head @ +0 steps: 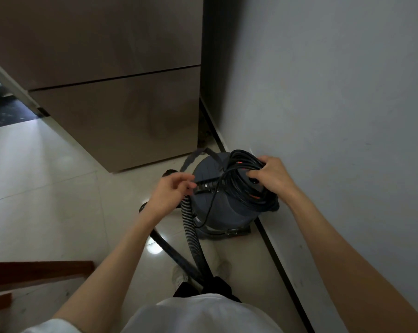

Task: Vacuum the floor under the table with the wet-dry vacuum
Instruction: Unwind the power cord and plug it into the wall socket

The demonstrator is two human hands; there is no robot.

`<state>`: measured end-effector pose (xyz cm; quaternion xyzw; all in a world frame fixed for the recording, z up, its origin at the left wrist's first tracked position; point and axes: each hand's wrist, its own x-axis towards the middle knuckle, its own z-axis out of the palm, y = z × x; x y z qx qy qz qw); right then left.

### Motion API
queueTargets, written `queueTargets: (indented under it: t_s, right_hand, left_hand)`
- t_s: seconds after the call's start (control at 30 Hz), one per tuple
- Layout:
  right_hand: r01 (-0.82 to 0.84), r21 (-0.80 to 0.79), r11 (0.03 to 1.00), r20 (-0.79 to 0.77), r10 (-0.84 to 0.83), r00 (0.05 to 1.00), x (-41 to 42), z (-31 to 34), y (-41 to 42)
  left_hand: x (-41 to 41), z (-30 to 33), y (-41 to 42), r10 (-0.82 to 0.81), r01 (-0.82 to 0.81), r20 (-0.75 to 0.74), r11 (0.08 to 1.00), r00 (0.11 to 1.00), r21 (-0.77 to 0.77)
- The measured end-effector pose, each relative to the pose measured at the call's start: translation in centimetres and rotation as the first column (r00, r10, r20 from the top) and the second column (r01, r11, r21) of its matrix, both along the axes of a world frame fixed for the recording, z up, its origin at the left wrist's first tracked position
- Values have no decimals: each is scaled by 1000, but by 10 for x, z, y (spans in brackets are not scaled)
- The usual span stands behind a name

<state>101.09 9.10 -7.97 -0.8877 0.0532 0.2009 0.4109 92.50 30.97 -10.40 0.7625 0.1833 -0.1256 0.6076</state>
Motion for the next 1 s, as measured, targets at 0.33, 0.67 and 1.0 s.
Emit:
queueTargets:
  t_s: [0.33,0.67,1.0]
  right_hand:
    - [-416,-199,887,163,449,878,-11,24,23]
    - [-289,1,957,112,287,951,-18,-4,1]
    - [137,365,921,-298,-24,954,-45,-29,-20]
  left_hand:
    - [32,28,-32,-538,390,180,767,824,509]
    - [14,15,-14,-344,336,118,938,932,80]
    - [1,4,-2,-128,142,68,945,989,-294]
